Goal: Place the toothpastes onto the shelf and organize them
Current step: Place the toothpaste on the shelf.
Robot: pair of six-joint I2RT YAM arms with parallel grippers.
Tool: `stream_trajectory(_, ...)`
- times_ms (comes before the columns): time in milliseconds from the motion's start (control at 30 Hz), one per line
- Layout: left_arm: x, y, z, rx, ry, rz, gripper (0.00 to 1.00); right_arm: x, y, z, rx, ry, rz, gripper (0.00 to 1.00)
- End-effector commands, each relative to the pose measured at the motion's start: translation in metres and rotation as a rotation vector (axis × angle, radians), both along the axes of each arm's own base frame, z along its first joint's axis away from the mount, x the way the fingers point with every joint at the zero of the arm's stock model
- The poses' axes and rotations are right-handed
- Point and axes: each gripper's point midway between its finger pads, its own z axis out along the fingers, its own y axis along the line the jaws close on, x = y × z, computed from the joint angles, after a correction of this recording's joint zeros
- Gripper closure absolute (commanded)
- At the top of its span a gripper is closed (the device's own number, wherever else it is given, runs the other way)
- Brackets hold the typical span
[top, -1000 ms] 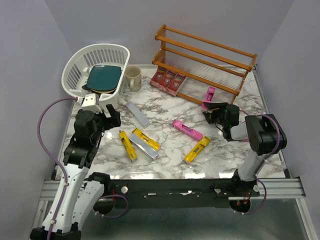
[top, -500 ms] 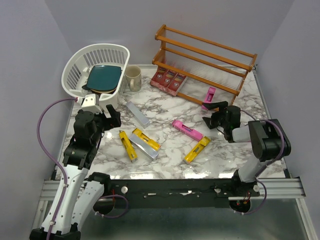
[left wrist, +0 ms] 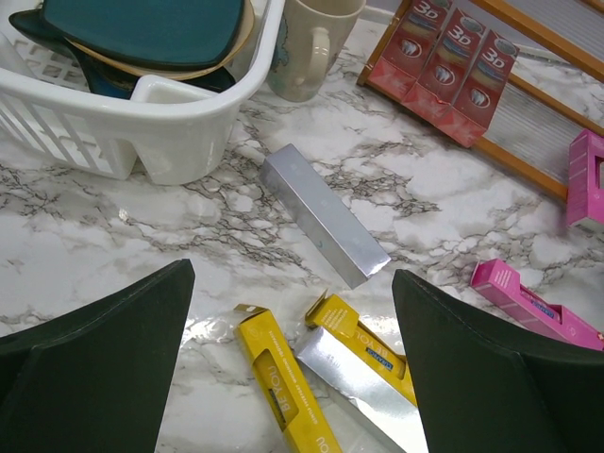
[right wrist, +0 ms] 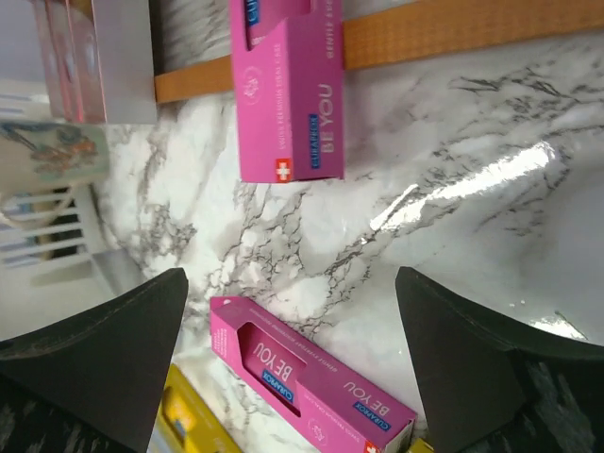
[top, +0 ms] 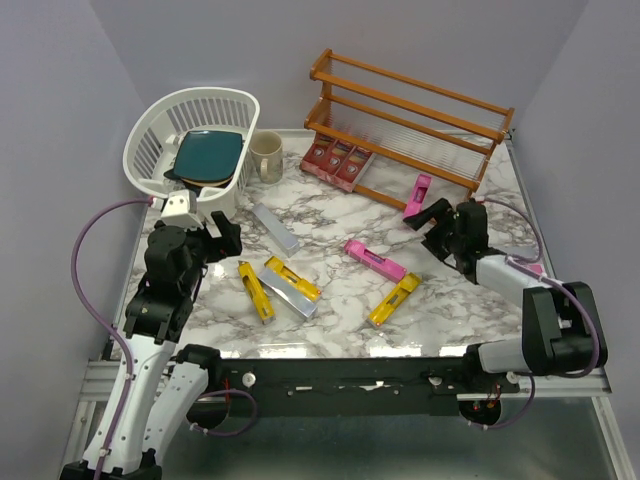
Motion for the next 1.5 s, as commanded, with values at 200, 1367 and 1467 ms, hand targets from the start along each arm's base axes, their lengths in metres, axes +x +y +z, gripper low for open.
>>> stream_trajectory(200, -0.006, -0.004, 0.007, -0.007, -0.041, -0.022, 0.01, 0.019, -0.019, 0.000, -0.562, 0.107, -0.033, 0.02)
stream_trajectory(1367, -0.022, -0.007, 0.022, 0.004, -0.110, -0.035, 0.01, 0.058, -0.027, -0.011, -0.790, 0.180, -0.175, 0.59)
stream_trajectory(1467, -0.023, -0.007, 0.023, 0.005, -0.115, -0.034, 0.01, 0.055, -0.037, -0.010, -0.800, 0.199, -0.201, 0.59)
